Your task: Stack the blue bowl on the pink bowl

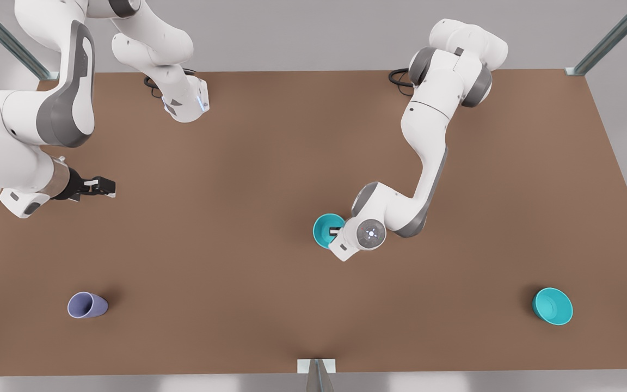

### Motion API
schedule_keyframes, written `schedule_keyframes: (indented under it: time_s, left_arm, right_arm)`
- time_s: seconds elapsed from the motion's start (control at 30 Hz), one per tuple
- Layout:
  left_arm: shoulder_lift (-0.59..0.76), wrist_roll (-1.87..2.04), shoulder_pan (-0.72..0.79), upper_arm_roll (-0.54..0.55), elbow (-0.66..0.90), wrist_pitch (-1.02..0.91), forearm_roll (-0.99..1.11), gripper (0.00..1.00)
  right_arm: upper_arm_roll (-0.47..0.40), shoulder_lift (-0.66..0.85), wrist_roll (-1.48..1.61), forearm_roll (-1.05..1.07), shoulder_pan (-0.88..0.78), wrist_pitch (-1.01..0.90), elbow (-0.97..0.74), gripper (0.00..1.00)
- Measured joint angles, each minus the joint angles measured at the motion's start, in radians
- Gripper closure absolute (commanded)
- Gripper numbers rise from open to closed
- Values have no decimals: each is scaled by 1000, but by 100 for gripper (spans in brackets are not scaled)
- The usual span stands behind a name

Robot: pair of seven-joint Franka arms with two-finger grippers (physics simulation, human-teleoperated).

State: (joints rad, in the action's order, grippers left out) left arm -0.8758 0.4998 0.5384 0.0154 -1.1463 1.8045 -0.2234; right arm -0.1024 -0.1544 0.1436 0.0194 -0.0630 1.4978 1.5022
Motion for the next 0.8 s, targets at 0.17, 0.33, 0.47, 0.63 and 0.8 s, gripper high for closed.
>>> schedule_keyframes:
  time_s: [0.17,0.33,0.47,0.63,0.8]
  left_arm:
    - [0,63,0,1,-3,9,-1,51]
    - [24,99,-19,1,-26,8,-26,0]
    - [218,99,-129,-5,12,-211,49,0]
    - [531,-24,-305,-8,-51,-425,203,0]
    - [612,-162,-329,-9,-111,-491,241,0]
  right_arm:
    - [0,0,4,0,0,0,0,0]
    - [0,-4,8,0,-1,0,0,0]
    - [0,-5,10,0,-2,0,0,0]
    - [0,-6,12,0,-1,0,0,0]
    - [0,-6,14,0,-1,0,0,0]
